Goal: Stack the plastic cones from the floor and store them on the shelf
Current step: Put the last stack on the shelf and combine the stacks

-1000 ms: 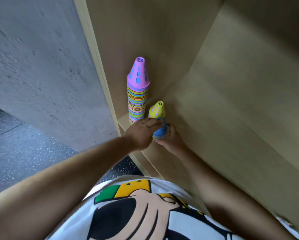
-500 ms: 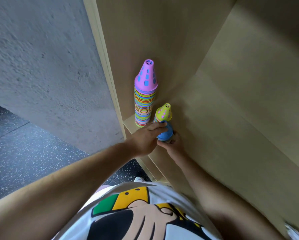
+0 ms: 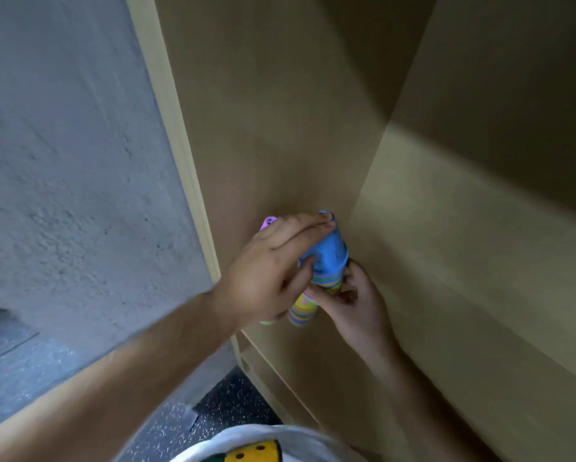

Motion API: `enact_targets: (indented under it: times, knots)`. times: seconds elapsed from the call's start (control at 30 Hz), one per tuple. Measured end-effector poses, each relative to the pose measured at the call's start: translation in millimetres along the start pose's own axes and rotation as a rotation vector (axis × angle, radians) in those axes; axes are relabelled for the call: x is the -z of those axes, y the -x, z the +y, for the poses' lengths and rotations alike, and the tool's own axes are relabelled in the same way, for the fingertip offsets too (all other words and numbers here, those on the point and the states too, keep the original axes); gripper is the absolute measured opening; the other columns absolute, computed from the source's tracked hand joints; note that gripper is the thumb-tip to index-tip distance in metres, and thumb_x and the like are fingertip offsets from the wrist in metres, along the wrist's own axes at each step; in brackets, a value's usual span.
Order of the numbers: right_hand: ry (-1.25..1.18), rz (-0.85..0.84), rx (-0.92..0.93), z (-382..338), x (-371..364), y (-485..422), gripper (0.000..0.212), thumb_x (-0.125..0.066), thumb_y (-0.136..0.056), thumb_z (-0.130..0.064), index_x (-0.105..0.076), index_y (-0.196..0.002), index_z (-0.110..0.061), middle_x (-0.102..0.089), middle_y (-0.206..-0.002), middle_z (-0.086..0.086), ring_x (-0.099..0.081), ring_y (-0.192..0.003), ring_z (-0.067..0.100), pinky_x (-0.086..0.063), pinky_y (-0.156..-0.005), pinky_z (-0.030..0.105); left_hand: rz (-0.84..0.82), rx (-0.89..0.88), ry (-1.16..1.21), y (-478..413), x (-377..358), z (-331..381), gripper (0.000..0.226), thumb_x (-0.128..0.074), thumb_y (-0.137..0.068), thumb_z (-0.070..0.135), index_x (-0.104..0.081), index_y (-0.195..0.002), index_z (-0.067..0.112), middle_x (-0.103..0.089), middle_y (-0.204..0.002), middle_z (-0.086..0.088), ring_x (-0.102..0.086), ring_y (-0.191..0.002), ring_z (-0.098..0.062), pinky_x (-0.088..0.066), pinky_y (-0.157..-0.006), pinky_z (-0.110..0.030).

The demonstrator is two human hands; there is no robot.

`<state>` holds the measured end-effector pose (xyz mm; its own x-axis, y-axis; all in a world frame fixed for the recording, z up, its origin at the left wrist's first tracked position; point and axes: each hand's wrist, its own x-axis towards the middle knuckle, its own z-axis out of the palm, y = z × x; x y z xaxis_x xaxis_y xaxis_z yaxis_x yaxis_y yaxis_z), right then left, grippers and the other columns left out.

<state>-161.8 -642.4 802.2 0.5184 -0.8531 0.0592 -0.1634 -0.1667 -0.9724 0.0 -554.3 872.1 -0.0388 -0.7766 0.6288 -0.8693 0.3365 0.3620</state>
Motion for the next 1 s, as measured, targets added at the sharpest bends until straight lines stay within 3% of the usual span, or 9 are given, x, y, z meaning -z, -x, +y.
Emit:
enact_targets:
  times: [0.1,0.23,0.37,0.5,0.63,0.87,1.0]
  knots:
    - [-0.027,0.017,0.060,-40.8,-3.3,-18.0,0.056,-0.090,-0.070,-0.032,-0.060,-0.117,-0.034,-0.074,-0.084,0.000,-0.065,-0.068,0.010,-0.049,-0.064,0.021,0.060,-0.014,-0.066,-29.2,33.4,3.7,0.047,-0.065,-0.093,0.005,-0.058,-0.140,0.001,-0.057,-0.143,-0.012,-0.058,-0.129,-0.027,-0.042,-0.110,-0.033]
    - [-0.101,-0.037,0.104,-76.2,-18.8,-43.0,0.066,-0.088,-0.061,-0.044,-0.057,-0.119,-0.044,-0.076,-0.089,0.001,-0.071,-0.079,0.018,-0.057,-0.074,0.035,0.130,-0.037,-0.142,-55.8,65.9,1.2,0.048,-0.065,-0.092,0.002,-0.058,-0.140,0.000,-0.057,-0.143,-0.012,-0.057,-0.130,-0.028,-0.044,-0.109,-0.040]
    - [-0.119,-0.081,0.114,-92.3,-35.8,-59.3,0.051,-0.088,-0.072,-0.029,-0.057,-0.108,-0.048,-0.075,-0.084,-0.013,-0.071,-0.076,0.003,-0.051,-0.067,0.016,0.133,-0.023,-0.195,-66.8,83.4,-11.2,0.049,-0.066,-0.092,0.002,-0.057,-0.140,0.000,-0.056,-0.144,-0.011,-0.055,-0.131,-0.028,-0.043,-0.110,-0.041]
    - [-0.100,-0.107,0.100,-77.3,-51.5,-66.7,0.047,-0.085,-0.075,-0.031,-0.056,-0.107,-0.050,-0.075,-0.086,-0.015,-0.071,-0.078,0.003,-0.051,-0.069,0.020,0.068,0.025,-0.215,-57.0,79.9,-29.4,0.053,-0.066,-0.092,0.006,-0.054,-0.143,0.001,-0.053,-0.147,-0.011,-0.053,-0.133,-0.027,-0.042,-0.112,-0.041]
    - [-0.037,-0.115,0.068,-42.4,-63.9,-67.4,0.047,-0.081,-0.062,-0.054,-0.058,-0.104,-0.052,-0.075,-0.084,-0.012,-0.072,-0.079,0.007,-0.055,-0.072,0.030,-0.019,0.114,-0.200,-29.3,57.6,-46.3,0.057,-0.065,-0.091,0.006,-0.051,-0.146,0.004,-0.050,-0.150,-0.010,-0.050,-0.137,-0.026,-0.042,-0.112,-0.043]
    - [0.153,-0.071,0.159,-10.5,-72.1,-69.2,0.061,-0.075,-0.066,-0.063,-0.055,-0.118,-0.037,-0.065,-0.071,-0.019,-0.065,-0.070,0.003,-0.045,-0.062,0.022,-0.051,0.187,-0.180,-5.8,36.2,-48.5,0.070,-0.067,-0.083,-0.003,-0.048,-0.150,0.007,-0.041,-0.158,-0.010,-0.041,-0.145,-0.025,-0.039,-0.116,-0.043]
    - [0.186,-0.081,0.163,-3.0,-68.2,-72.1,0.071,-0.076,-0.063,-0.070,-0.050,-0.123,-0.043,-0.070,-0.083,-0.015,-0.069,-0.083,0.007,-0.055,-0.076,0.035,-0.055,0.179,-0.224,-6.0,37.5,-46.7,0.069,-0.067,-0.085,0.004,-0.047,-0.150,0.010,-0.040,-0.160,-0.006,-0.046,-0.141,-0.027,-0.043,-0.110,-0.045]
